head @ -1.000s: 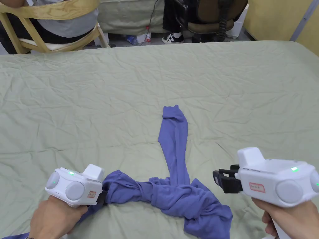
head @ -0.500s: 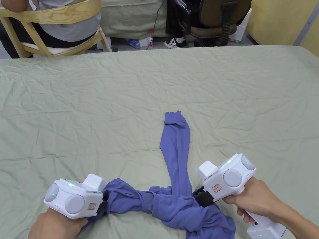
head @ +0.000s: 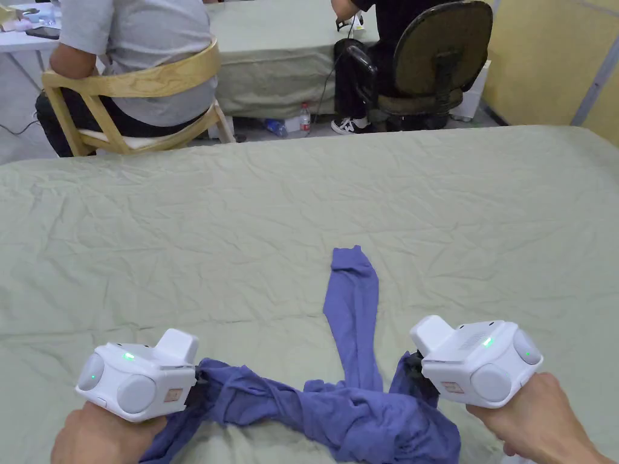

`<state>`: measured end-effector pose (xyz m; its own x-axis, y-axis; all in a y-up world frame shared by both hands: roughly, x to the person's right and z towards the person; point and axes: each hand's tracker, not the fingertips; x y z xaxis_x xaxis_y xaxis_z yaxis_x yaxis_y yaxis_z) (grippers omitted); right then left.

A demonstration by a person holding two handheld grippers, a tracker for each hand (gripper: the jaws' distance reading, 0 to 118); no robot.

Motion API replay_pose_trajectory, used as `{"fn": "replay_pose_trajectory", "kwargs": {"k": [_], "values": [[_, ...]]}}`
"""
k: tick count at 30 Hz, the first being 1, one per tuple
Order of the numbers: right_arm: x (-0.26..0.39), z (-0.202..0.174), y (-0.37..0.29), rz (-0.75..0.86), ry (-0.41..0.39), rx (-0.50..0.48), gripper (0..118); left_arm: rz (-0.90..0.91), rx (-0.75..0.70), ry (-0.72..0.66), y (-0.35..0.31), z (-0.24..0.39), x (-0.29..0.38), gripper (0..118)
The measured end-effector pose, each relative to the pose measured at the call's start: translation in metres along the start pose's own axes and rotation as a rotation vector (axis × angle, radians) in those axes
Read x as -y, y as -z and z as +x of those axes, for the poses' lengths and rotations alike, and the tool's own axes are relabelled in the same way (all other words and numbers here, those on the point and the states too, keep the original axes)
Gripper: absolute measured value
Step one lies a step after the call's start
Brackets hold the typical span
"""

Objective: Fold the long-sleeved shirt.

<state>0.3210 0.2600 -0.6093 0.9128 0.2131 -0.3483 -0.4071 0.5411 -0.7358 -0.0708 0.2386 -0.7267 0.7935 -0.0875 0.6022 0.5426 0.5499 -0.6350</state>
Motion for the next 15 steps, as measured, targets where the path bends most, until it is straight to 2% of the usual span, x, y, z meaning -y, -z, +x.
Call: {"fn": "replay_pose_trajectory", "kwargs": {"k": [5, 9, 15], "values": [[-0.033, 0.023, -0.082, 0.215, 0.048, 0.130, 6, 0.194, -0.038, -0.022, -0.086, -0.017, -0.032, 2], [-0.069, 0.043, -0.143, 0.367, 0.049, 0.245, 6, 0.350, -0.104, -0.027, -0.164, -0.031, -0.063, 2], [-0.133, 0.086, -0.229, 0.560, 0.141, 0.303, 6, 0.537, -0.186, -0.063, -0.273, -0.064, -0.115, 2]]}}
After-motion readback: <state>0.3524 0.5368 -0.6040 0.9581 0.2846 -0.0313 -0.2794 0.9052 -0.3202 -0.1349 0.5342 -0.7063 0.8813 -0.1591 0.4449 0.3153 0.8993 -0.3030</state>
